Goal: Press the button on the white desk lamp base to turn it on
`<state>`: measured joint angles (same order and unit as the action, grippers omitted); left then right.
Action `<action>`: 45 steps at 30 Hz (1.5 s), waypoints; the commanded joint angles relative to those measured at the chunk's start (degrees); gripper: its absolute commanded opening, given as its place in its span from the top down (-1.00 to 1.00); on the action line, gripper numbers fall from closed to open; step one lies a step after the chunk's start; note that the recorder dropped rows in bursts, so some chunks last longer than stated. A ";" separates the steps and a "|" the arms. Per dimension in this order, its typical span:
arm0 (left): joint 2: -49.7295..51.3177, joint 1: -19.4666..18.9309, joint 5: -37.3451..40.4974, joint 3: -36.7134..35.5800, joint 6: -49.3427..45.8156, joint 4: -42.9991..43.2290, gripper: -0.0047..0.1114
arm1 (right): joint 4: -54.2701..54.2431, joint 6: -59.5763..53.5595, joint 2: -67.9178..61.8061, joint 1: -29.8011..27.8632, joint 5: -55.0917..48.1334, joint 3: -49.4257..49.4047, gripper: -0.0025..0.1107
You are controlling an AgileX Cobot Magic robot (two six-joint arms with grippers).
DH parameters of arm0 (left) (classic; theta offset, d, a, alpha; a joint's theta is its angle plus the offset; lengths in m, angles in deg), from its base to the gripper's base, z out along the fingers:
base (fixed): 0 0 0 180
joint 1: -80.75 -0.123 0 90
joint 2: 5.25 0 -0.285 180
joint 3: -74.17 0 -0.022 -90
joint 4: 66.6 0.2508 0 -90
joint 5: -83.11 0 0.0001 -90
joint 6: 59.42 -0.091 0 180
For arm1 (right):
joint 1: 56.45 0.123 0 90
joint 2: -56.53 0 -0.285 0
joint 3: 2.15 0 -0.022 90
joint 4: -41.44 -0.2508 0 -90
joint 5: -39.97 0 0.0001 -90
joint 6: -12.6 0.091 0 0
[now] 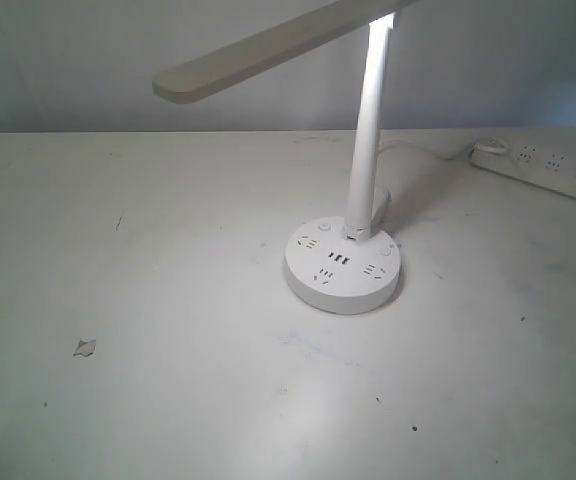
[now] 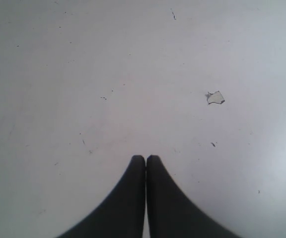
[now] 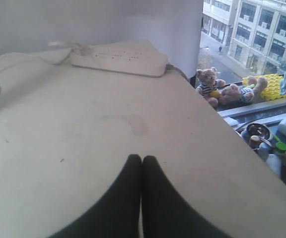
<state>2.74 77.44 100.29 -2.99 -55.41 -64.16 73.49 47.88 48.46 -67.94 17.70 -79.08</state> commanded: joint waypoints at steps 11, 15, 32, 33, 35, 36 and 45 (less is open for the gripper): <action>-0.21 0.01 0.33 -0.05 0.06 -0.38 0.92 | -6.78 -9.18 0.28 -0.58 3.92 -0.28 0.96; -0.21 0.01 0.33 -0.05 0.06 -0.38 0.92 | -24.42 -32.40 0.28 -0.58 2.07 -0.28 0.96; -0.21 0.01 0.33 -0.05 0.06 -0.38 0.92 | -29.64 -35.28 0.28 -0.58 2.19 -0.28 0.96; -0.21 0.01 0.33 -0.05 0.06 -0.38 0.92 | -29.64 -35.28 0.28 -0.58 2.19 -0.28 0.96; -0.21 0.01 0.33 -0.05 0.06 -0.38 0.92 | -29.64 -35.28 0.28 -0.58 2.19 -0.28 0.96; -0.21 0.01 0.33 -0.05 0.06 -0.38 0.92 | -29.64 -35.28 0.28 -0.58 2.19 -0.28 0.96; -0.21 0.01 0.33 -0.05 0.06 -0.38 0.92 | -29.64 -35.28 0.28 -0.58 2.19 -0.28 0.96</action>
<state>2.74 77.44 100.29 -2.99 -55.41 -64.16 43.88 13.13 48.46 -68.15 19.59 -79.08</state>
